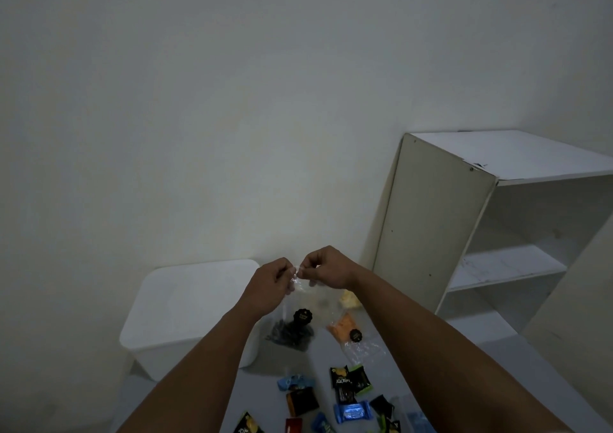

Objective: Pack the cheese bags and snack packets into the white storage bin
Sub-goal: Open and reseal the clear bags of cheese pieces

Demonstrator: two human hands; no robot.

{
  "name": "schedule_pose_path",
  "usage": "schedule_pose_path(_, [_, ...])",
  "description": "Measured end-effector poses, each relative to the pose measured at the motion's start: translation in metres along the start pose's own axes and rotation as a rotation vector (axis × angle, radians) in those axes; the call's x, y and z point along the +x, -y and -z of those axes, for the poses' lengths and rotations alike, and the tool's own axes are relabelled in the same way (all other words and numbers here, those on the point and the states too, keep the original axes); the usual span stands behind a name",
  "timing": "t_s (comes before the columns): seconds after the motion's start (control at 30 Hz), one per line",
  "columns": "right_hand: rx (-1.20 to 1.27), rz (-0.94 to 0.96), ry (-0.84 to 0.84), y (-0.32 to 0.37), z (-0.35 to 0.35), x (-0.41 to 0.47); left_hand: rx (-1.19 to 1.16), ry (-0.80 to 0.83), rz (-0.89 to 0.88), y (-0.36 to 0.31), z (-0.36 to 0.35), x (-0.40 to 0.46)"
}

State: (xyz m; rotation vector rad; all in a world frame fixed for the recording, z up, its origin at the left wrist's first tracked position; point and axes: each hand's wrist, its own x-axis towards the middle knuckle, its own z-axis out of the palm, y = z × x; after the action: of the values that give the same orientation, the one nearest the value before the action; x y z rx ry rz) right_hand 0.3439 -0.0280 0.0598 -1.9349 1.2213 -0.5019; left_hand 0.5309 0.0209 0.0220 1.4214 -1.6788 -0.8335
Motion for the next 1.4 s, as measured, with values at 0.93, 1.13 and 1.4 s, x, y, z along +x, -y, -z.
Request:
schedule_pose_path(0.93, [0.151,-0.130,0.032,-0.009,0.000,-0.019,-0.026,-0.025,0.063,0.000,0.006,-0.016])
schedule_pose_path(1.13, [0.130,-0.118,0.045,-0.004,0.000,-0.017,-0.112,-0.040,0.059,-0.001,0.002,-0.014])
schedule_pose_path(1.4, [0.080,-0.002,-0.055,-0.005,-0.004,-0.016,0.016,0.034,0.015,-0.006,0.001,-0.013])
